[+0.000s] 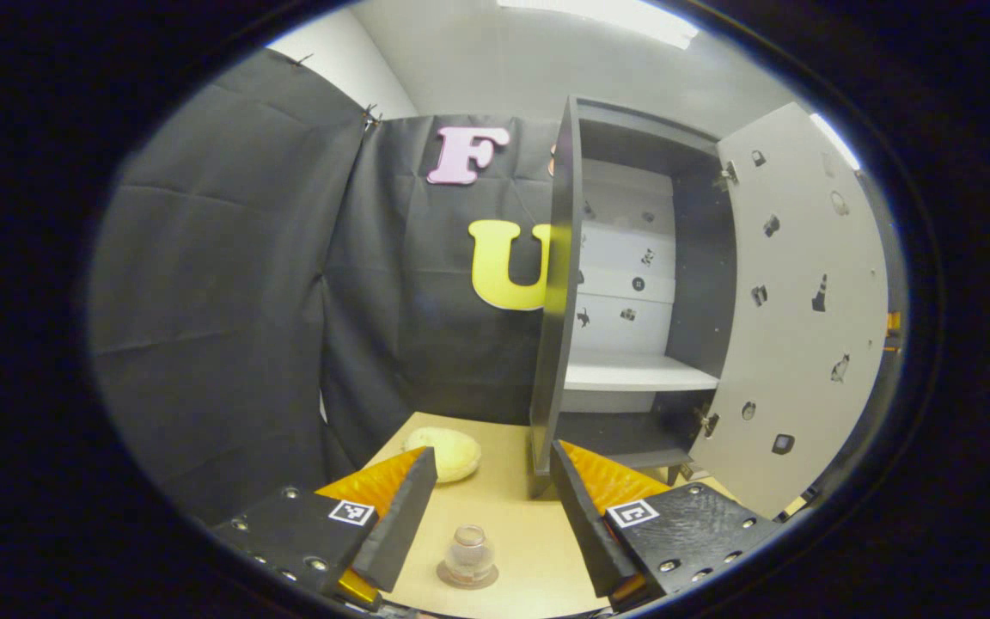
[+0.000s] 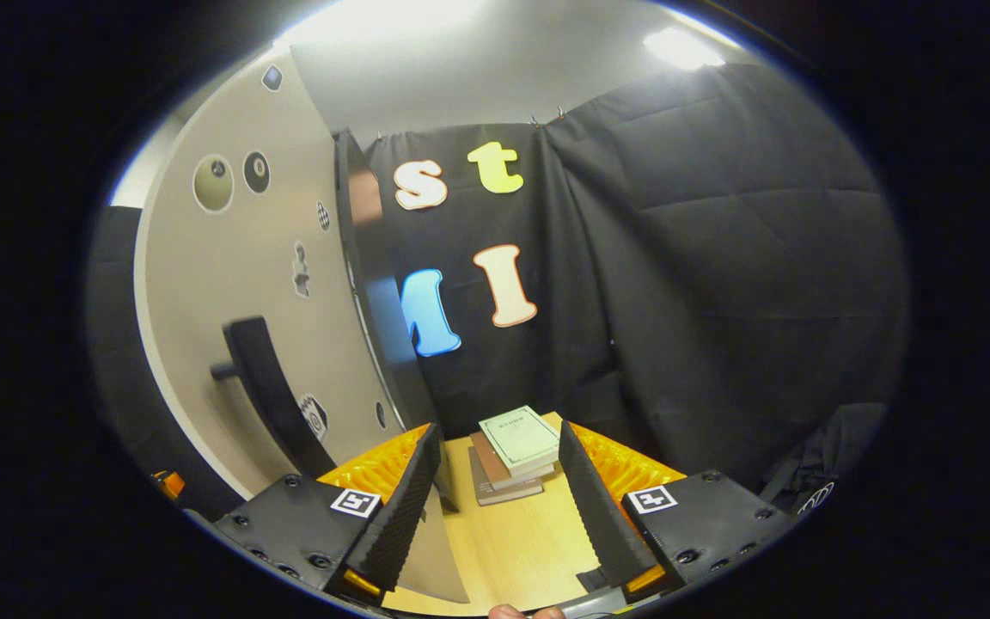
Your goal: Open the cabinet door with the right hand, grasp the bottle in the cabinet with the left hand and place it on the coaster, then close the cabinet door with the right hand.
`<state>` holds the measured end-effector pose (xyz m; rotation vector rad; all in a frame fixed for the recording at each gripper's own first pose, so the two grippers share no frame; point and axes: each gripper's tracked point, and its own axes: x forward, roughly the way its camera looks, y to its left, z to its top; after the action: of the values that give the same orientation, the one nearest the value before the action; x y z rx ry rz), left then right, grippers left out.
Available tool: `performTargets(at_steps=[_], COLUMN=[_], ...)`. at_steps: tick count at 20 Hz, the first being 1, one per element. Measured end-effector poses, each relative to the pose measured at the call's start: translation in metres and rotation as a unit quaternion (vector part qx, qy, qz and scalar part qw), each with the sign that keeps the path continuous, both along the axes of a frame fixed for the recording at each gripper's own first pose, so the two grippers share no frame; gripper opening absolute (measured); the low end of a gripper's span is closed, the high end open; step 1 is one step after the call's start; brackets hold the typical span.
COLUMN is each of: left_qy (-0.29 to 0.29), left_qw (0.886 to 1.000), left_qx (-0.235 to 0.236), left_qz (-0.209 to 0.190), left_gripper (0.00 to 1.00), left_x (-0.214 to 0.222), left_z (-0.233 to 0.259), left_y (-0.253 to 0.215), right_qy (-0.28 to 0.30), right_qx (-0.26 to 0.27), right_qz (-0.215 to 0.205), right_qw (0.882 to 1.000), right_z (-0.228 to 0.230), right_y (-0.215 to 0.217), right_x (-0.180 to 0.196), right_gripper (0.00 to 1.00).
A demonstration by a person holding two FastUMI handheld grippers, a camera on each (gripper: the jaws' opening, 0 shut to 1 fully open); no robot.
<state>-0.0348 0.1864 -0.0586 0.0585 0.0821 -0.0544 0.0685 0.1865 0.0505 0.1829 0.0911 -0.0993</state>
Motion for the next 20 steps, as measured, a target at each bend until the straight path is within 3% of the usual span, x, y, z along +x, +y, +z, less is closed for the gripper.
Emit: performTargets(at_steps=[2, 3, 4, 7, 8, 12, 20], left_qy=[0.011, 0.015, 0.015, 0.007, 0.009, 0.024, 0.057], left_qw=[1.000, 1.000, 1.000, 1.000, 1.000, 0.999, 0.998], left_qx=[0.007, 0.006, 0.009, 0.029, 0.028, 0.034, 0.018], left_qz=[0.000, -0.005, -0.009, -0.009, -0.011, -0.017, -0.015], left_gripper=[0.83, 0.82, 0.80, 0.85, 0.80, 0.82, 0.80], left_x=[-0.015, -0.022, -0.023, -0.031, -0.033, -0.036, -0.049], left_z=[-0.004, -0.003, -0.001, 0.006, 0.005, 0.000, -0.003], left_y=[-0.001, -0.004, -0.008, -0.007, -0.010, -0.019, -0.029], right_qy=[0.002, 0.006, 0.003, 0.001, 0.004, 0.012, 0.022], right_qx=[-0.013, -0.024, -0.037, -0.093, -0.095, -0.062, -0.057], right_qz=[0.015, 0.024, 0.029, 0.018, 0.019, 0.037, 0.132], right_qw=[1.000, 0.999, 0.999, 0.995, 0.995, 0.997, 0.989], right_z=[0.004, 0.006, 0.010, 0.018, 0.017, 0.012, 0.008], right_y=[0.011, 0.018, 0.025, 0.026, 0.029, 0.046, 0.126], right_x=[0.002, 0.001, 0.001, -0.001, 0.000, 0.003, 0.004], right_gripper=[0.82, 0.89, 0.82, 0.80, 0.80, 0.80, 0.80])
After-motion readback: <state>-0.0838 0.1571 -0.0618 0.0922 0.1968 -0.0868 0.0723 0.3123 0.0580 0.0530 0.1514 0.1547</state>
